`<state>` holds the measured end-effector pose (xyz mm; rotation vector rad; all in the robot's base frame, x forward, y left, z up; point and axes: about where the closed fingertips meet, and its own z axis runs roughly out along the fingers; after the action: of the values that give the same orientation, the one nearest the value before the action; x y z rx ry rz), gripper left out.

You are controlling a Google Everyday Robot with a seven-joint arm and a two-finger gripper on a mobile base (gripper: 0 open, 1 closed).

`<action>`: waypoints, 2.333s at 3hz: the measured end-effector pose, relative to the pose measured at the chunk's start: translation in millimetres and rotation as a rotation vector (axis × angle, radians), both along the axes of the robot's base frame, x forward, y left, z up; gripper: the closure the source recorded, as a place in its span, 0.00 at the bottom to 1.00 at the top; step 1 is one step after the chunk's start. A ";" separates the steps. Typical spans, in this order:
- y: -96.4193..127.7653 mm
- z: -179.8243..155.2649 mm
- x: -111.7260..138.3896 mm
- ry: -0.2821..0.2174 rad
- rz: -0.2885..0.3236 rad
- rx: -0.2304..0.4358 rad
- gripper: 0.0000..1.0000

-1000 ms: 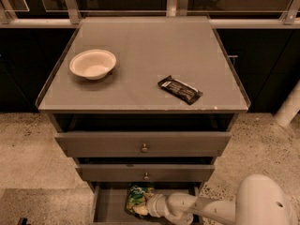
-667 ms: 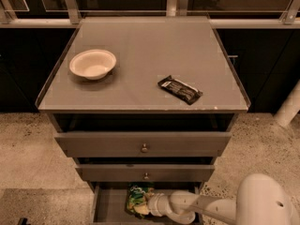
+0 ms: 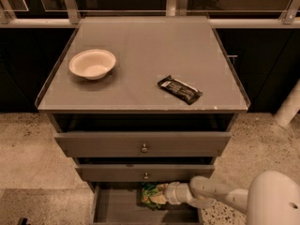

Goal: Pick green rice chip bag from bottom drawer and place on counter

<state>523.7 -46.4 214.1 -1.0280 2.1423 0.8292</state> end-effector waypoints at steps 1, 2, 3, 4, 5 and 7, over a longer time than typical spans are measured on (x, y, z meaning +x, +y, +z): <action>-12.3 40.6 -19.2 0.034 0.098 0.065 1.00; -11.3 68.1 -46.0 0.091 0.231 0.118 1.00; -10.6 86.2 -65.4 0.130 0.321 0.162 1.00; -13.2 100.5 -81.3 0.138 0.376 0.179 1.00; -22.5 122.7 -91.9 0.094 0.361 0.179 1.00; -56.1 168.2 -95.5 -0.040 0.188 0.141 1.00</action>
Offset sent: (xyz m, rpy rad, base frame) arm -0.0844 -0.0156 0.1089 0.1983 0.1715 0.4140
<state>428.1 -102.4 382.3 -1.1745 1.9442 1.0236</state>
